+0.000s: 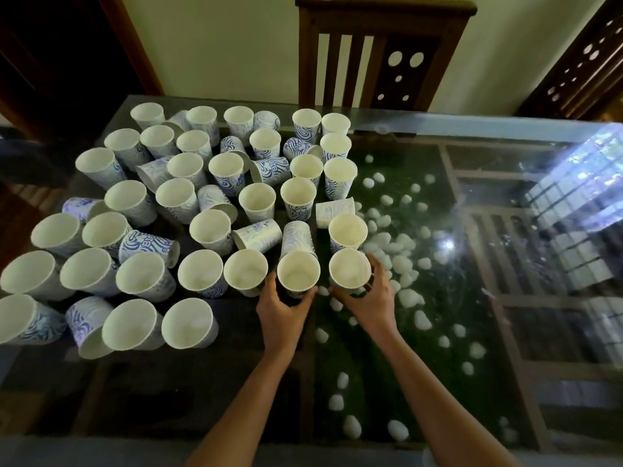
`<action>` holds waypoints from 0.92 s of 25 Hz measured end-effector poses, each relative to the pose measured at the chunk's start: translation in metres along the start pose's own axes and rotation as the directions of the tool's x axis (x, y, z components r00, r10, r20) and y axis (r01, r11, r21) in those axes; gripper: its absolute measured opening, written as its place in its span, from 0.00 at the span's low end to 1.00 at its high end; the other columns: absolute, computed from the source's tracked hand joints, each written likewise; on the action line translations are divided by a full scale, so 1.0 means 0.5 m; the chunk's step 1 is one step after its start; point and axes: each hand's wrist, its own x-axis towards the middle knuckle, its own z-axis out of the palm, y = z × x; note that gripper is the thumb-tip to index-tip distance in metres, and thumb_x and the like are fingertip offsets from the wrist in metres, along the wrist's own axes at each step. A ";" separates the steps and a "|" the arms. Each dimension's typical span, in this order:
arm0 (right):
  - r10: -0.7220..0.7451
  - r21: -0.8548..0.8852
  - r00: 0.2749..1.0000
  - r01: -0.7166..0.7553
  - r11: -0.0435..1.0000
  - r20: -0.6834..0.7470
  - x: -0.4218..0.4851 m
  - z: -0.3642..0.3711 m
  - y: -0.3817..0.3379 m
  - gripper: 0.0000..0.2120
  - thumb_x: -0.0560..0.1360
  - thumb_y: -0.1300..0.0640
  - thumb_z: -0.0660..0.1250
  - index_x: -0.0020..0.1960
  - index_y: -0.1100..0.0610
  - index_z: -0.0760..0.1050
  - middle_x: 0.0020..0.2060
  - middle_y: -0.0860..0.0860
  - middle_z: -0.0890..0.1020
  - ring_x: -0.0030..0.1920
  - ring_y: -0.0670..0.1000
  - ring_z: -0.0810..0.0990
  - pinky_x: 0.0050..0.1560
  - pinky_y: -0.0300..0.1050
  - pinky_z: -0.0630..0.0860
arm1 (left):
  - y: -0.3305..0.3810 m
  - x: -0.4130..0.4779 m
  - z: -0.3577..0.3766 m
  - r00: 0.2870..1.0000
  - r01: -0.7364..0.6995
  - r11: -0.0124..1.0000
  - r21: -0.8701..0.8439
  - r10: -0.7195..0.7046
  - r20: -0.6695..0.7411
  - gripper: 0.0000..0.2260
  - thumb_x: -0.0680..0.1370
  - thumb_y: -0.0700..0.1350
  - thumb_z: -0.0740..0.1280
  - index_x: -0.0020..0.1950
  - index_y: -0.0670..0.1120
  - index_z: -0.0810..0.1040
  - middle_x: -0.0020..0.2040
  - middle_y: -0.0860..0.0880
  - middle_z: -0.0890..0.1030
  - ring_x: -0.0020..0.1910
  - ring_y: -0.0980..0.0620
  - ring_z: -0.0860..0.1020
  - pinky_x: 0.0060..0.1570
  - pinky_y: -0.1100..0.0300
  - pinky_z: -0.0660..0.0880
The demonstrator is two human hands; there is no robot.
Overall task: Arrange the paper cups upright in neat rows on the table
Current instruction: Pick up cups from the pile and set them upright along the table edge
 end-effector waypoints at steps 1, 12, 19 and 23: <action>-0.002 0.023 1.000 0.002 1.000 -0.011 -0.001 -0.002 -0.001 0.42 0.61 0.50 0.79 0.69 0.53 0.63 0.63 0.51 0.72 0.64 0.51 0.70 0.62 0.48 0.70 | -0.001 -0.003 0.000 1.000 -0.013 1.000 0.000 0.013 -0.002 0.29 0.63 0.45 0.79 0.60 0.38 0.74 0.57 0.41 0.79 0.57 0.48 0.76 0.57 0.63 0.68; -0.058 0.066 0.996 0.063 0.996 -0.063 -0.050 -0.056 0.024 0.35 0.62 0.53 0.79 0.65 0.53 0.67 0.58 0.46 0.73 0.57 0.44 0.69 0.54 0.39 0.67 | 0.017 -0.053 -0.003 0.997 -0.078 0.997 -0.006 0.078 0.023 0.29 0.62 0.43 0.79 0.59 0.37 0.75 0.57 0.41 0.79 0.55 0.54 0.74 0.56 0.70 0.65; -0.071 0.102 0.991 0.083 0.991 -0.117 -0.068 -0.118 0.057 0.34 0.63 0.53 0.79 0.63 0.52 0.67 0.58 0.47 0.74 0.57 0.44 0.71 0.53 0.31 0.67 | 0.049 -0.080 0.030 0.986 -0.122 0.992 -0.027 0.124 0.110 0.28 0.63 0.45 0.79 0.59 0.38 0.75 0.57 0.43 0.79 0.56 0.51 0.76 0.56 0.64 0.70; -0.071 0.160 0.986 0.095 0.983 -0.149 -0.066 -0.176 0.081 0.32 0.63 0.54 0.78 0.62 0.51 0.67 0.55 0.43 0.72 0.56 0.41 0.71 0.50 0.26 0.67 | 0.091 -0.099 0.083 0.969 -0.168 0.985 -0.051 0.174 0.174 0.28 0.63 0.44 0.79 0.60 0.38 0.75 0.58 0.43 0.79 0.57 0.51 0.76 0.55 0.70 0.67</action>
